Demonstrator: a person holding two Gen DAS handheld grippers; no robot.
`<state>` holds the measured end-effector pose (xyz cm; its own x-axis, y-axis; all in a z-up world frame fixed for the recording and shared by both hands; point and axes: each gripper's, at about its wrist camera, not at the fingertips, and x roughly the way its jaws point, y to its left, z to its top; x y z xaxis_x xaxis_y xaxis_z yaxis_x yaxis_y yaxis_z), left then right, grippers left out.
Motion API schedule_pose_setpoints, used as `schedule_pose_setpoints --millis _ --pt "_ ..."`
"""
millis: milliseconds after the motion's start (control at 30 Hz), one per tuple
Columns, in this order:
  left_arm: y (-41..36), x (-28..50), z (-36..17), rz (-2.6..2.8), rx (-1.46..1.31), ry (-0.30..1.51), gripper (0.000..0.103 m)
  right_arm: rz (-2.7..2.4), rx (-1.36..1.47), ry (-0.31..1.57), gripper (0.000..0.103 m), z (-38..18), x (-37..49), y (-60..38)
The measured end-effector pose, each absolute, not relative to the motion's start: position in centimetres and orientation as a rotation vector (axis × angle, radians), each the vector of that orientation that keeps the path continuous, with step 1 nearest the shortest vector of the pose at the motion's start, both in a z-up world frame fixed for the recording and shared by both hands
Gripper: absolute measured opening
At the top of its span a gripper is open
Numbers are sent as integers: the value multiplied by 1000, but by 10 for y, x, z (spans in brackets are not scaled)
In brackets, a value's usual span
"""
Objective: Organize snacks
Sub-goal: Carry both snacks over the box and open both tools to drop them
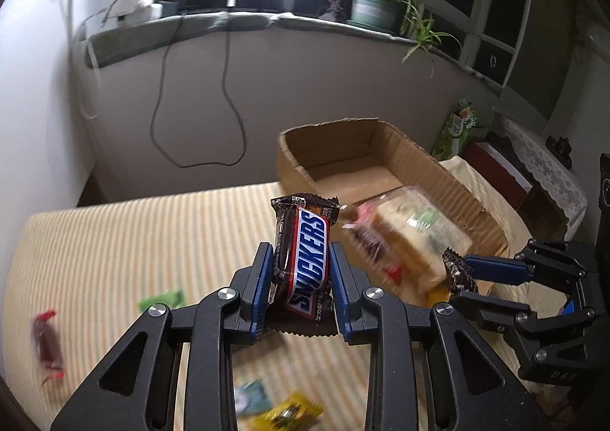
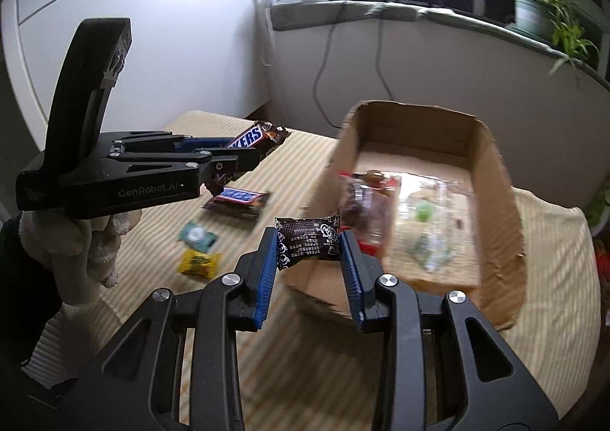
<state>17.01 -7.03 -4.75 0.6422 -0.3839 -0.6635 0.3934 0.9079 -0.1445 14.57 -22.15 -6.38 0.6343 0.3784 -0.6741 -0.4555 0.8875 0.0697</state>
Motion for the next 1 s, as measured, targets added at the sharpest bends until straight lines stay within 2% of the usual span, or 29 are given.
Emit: schedule_pose_setpoints --millis 800,900,967,1000 --pt "-136 212 -47 -505 62 766 28 411 -58 750 35 -80 166 -259" --pt "-139 212 -47 -502 62 761 29 406 -59 748 39 -81 166 -259" --pt "-139 212 -46 -497 58 759 40 398 -60 743 53 -81 166 -260" --pt "-139 212 -46 -494 57 757 43 392 -61 737 57 -81 165 -260"
